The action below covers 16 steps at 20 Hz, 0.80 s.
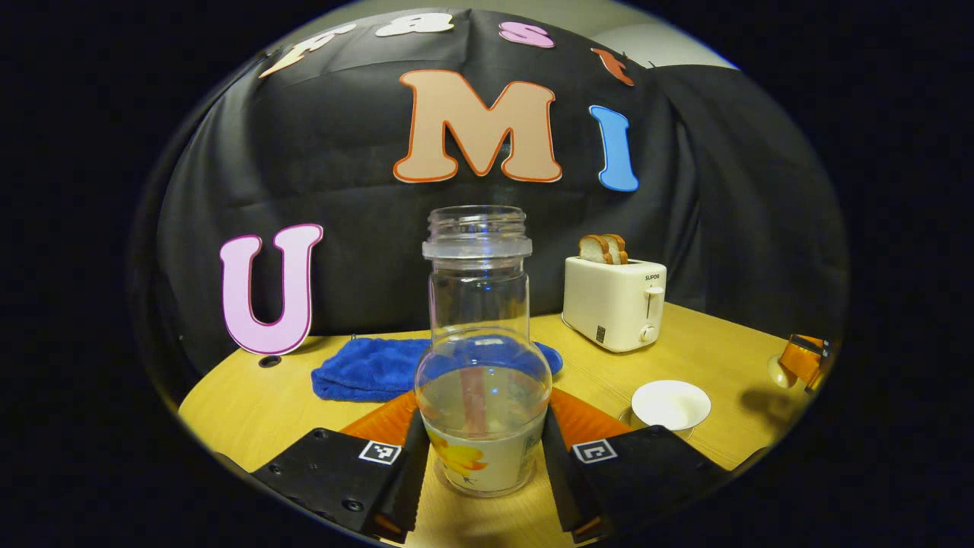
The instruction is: Open the teacup lid with one hand, grasp the water bottle and pour water into the teacup with the other hand; after pouring, place the water bottle on the coaster and then close the teacup lid.
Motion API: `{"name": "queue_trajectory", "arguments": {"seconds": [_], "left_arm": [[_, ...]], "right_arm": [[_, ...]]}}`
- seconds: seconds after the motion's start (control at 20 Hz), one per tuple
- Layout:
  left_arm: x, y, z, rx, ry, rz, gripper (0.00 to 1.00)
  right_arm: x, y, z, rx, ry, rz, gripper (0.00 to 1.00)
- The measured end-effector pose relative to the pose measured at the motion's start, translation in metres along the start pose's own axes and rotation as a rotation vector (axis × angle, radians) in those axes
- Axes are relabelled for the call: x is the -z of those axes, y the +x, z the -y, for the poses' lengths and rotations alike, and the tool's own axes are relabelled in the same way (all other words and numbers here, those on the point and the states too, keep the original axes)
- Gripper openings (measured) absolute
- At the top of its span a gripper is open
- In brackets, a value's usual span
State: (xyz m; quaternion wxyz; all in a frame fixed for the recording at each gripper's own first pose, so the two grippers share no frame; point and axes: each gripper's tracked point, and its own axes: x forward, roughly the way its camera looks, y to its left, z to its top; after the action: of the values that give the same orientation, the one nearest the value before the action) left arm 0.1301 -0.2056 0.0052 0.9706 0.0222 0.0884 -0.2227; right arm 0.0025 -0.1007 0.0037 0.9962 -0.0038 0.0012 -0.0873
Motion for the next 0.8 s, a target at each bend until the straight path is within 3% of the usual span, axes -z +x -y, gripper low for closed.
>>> {"name": "queue_trajectory", "arguments": {"seconds": [0.8], "left_arm": [[0.022, 0.021, -0.001, 0.026, 0.012, -0.058, 0.75]], "right_arm": [[0.001, 0.001, -0.001, -0.005, 0.0, 0.001, 0.27]]}}
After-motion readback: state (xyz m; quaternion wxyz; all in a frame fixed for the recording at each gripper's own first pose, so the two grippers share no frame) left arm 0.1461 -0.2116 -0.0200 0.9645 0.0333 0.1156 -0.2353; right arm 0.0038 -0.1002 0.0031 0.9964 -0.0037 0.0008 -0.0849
